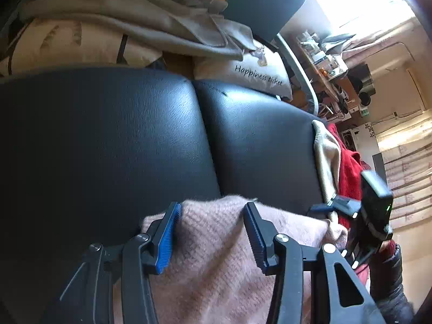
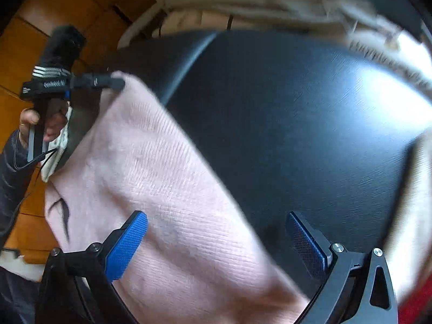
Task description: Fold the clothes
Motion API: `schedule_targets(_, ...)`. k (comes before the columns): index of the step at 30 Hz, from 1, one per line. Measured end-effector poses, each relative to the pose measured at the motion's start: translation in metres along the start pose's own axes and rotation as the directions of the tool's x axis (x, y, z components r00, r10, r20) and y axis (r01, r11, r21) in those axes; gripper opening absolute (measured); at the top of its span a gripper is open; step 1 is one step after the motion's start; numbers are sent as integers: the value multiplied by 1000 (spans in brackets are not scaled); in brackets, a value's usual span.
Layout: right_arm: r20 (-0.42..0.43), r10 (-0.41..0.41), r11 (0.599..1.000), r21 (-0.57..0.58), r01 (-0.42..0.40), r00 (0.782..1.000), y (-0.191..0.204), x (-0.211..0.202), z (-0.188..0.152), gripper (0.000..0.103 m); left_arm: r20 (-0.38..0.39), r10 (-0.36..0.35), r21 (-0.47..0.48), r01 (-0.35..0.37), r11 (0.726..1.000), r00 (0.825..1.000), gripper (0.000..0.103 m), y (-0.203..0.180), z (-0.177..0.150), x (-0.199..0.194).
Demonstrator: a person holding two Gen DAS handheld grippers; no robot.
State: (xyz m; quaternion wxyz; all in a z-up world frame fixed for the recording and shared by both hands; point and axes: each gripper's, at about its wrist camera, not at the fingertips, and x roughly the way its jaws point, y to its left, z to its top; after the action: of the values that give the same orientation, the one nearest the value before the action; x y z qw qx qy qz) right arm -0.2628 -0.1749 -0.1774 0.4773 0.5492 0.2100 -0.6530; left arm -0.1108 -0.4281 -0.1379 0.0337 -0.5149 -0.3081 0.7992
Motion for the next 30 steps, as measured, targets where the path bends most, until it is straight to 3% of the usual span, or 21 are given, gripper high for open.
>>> schedule_targets(2,-29,-4,1000,-8,4,1000,8,12,-1,88,25,21,84,-23,996,999,31,-15,-9,-2)
schedule_targets(3,-44,-6,1000,-12,5,999,12,17,-1,64,39,41,123,-45,991,998,25,-23,-16,-4)
schedule_targets(4,-59,-8,1000,-16,7,998,16,23,-2,51,52,46,152,-53,987,998,22,-31,-23,-6)
schedule_targets(5,-65,-13,1000,-23,12,998,22,26,-4,25,74,37,177,-49,983,997,21,-37,-34,-12)
schedule_targets(6,-38,-32,999,-36,31,999,33,17,-11,22,104,24,206,-45,977,994,20,-44,-48,-19)
schedule_targets(12,138,-113,977,-165,135,984,124,-36,-78,22,219,-45,352,-36,935,975,19,-84,-165,-56)
schedule_targets(15,166,-186,933,-278,227,968,184,-35,-132,22,216,-2,344,-74,936,976,19,-84,-227,-60)
schedule_targets(17,171,-197,925,-295,241,965,209,-25,-165,26,197,45,308,-105,946,979,19,-76,-262,-56)
schedule_targets(18,173,-202,920,-303,247,964,222,-20,-181,33,182,65,280,-115,953,981,19,-69,-279,-54)
schedule_targets(21,188,-180,929,-290,230,965,246,-12,-221,75,215,88,239,-140,961,973,19,-56,-318,-57)
schedule_targets(22,185,-181,932,-283,228,966,249,-12,-229,80,217,104,227,-154,962,971,19,-54,-324,-60)
schedule_targets(24,145,-149,948,-261,183,978,254,-15,-233,83,235,120,202,-170,965,965,20,-52,-332,-62)
schedule_targets(26,140,-20,984,-173,44,990,246,-34,-227,83,252,104,162,-148,976,962,20,-47,-335,-63)
schedule_targets(27,155,58,993,-113,-40,986,239,-46,-223,83,259,92,142,-132,981,962,20,-44,-336,-63)
schedule_targets(29,231,181,982,14,-189,956,218,-67,-213,88,272,56,89,-84,993,961,20,-34,-334,-63)
schedule_targets(30,273,182,979,40,-200,945,209,-72,-206,91,279,41,68,-63,996,960,20,-31,-333,-63)
